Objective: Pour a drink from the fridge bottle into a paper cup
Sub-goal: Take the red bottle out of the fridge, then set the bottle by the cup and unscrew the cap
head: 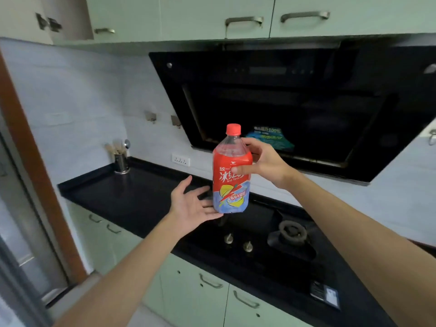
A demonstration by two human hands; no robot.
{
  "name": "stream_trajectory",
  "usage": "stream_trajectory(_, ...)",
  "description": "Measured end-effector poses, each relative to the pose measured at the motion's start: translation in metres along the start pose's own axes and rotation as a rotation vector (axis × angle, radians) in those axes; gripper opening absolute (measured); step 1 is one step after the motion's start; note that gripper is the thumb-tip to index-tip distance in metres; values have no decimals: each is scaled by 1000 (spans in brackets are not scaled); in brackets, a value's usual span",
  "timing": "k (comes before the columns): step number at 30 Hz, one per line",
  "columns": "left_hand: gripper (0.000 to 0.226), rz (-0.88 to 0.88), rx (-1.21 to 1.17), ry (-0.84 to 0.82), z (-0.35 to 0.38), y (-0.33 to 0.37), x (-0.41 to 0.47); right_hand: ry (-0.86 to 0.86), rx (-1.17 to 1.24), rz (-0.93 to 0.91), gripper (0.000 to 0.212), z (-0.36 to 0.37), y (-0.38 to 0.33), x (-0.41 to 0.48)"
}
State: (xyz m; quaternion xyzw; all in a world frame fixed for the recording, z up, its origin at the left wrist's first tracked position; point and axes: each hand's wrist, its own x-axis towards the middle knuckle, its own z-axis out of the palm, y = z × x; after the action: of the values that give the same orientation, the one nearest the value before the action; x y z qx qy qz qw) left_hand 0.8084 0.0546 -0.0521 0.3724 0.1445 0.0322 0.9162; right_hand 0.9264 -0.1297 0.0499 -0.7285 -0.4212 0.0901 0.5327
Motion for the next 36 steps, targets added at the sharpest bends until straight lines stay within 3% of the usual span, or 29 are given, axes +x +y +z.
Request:
stream_trajectory(11, 73, -331, 191, -219, 111, -133, 67, 343, -208, 264, 67, -116, 48, -142)
stream_trajectory(21, 71, -523, 292, -417, 235, -272, 69, 601, -257, 423, 76, -228, 68, -293)
stream_trajectory(36, 68, -592, 298, -390, 331, -424, 53, 573, -272, 496, 71, -326, 100, -425)
